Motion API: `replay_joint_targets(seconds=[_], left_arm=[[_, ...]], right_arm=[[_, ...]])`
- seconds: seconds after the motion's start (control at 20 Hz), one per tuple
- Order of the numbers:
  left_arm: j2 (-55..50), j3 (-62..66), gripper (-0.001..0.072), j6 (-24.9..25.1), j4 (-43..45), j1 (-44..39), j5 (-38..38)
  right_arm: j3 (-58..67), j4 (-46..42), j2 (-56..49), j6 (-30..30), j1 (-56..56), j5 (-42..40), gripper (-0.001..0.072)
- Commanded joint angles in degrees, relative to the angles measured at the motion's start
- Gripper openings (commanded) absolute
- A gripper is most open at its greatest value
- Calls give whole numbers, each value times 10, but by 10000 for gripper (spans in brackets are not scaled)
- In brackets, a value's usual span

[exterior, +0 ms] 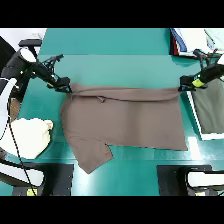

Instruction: Fold the shirts.

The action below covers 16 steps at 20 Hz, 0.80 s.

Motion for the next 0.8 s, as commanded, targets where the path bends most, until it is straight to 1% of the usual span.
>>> replay_joint_targets(seconds=[0.0, 0.1, 0.15, 0.2, 0.25, 0.3, 0.35, 0.5, 0.65, 0.75], left_arm=[[0, -44, 25, -21, 23, 0, -18], [9, -47, 26, -31, 54, 0, -17], [19, -47, 26, -33, 64, 0, -14], [36, -47, 28, -33, 75, 0, -9], [51, -47, 168, -33, 76, 0, -6], [66, -47, 489, -33, 76, 0, -7], [80, -48, 550, -39, 77, 0, -11], [144, -87, 545, -49, 87, 0, -15], [258, -218, 544, -72, 96, 0, 7], [339, -336, 545, -96, 96, 0, 11]], right_arm=[[-80, 1, 39, -1, 0, -24, 18], [-103, 1, 58, -1, -7, -24, 19], [-112, 3, 67, -1, -12, -23, 44], [-116, 7, 73, -1, -20, -19, 239], [-116, 6, 77, -1, -29, -11, 466], [-117, 7, 84, -1, -37, -3, 509], [-117, 7, 92, -1, -42, 2, 509], [-117, 7, 130, -1, -49, 29, 507], [-117, 9, 172, -1, -48, 49, 506], [-117, 27, 195, -3, -48, 40, 505]])
